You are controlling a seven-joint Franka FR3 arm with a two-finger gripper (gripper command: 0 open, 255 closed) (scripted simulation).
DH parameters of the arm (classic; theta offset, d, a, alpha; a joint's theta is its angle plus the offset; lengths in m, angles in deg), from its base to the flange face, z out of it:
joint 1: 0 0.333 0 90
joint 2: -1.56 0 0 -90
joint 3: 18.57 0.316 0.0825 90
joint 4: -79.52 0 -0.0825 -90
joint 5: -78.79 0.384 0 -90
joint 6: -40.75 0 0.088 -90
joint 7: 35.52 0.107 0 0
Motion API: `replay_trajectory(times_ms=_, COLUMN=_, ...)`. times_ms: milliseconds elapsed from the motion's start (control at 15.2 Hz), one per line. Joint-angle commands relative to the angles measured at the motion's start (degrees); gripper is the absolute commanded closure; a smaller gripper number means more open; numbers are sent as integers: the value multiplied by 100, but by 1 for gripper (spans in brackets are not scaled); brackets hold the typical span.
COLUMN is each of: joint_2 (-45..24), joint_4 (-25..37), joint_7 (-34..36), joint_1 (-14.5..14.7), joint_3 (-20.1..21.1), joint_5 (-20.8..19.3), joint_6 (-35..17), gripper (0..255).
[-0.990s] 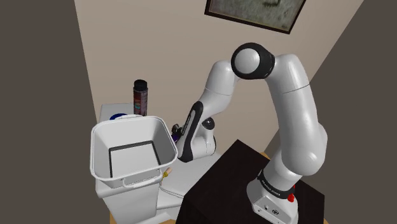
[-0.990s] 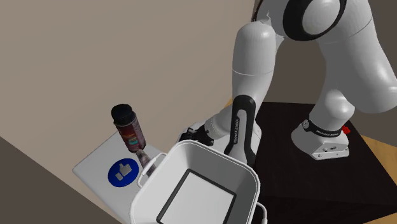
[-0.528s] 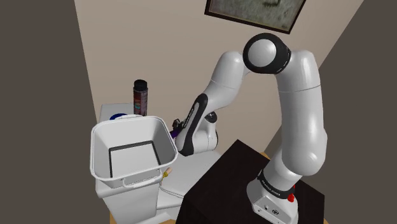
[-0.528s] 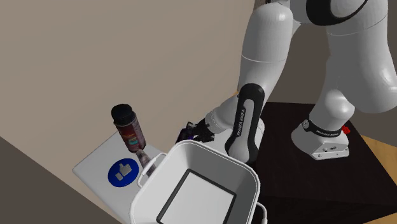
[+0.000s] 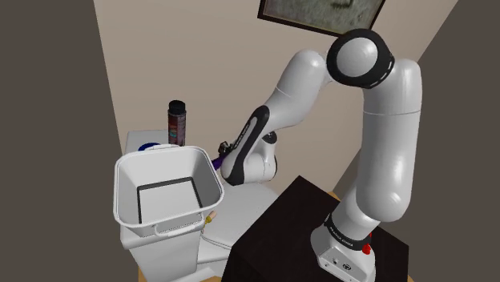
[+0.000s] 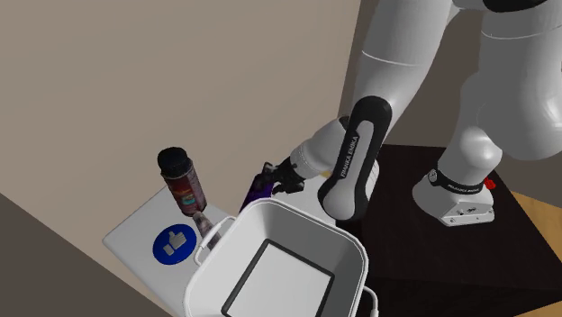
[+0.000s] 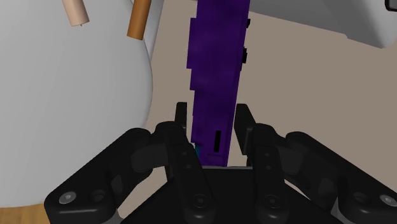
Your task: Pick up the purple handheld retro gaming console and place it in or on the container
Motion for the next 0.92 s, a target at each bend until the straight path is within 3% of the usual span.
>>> replay_trajectory(times_ms=0, joint_2=216, joint_4=-44, joint_7=-102, joint_1=58, joint_3=-21, joint_5=155, joint_6=154, gripper=255)
replay_trajectory(times_ms=528, joint_2=1064, joint_4=-110, joint_7=-824, joint_1=484, joint_3=-258, joint_5=1103, joint_6=812, gripper=255)
replay_trajectory(times_ms=858, joint_2=1524, joint_4=33, joint_7=-1822, joint_1=968, joint_3=-586, joint_5=2237, joint_6=1208, gripper=255)
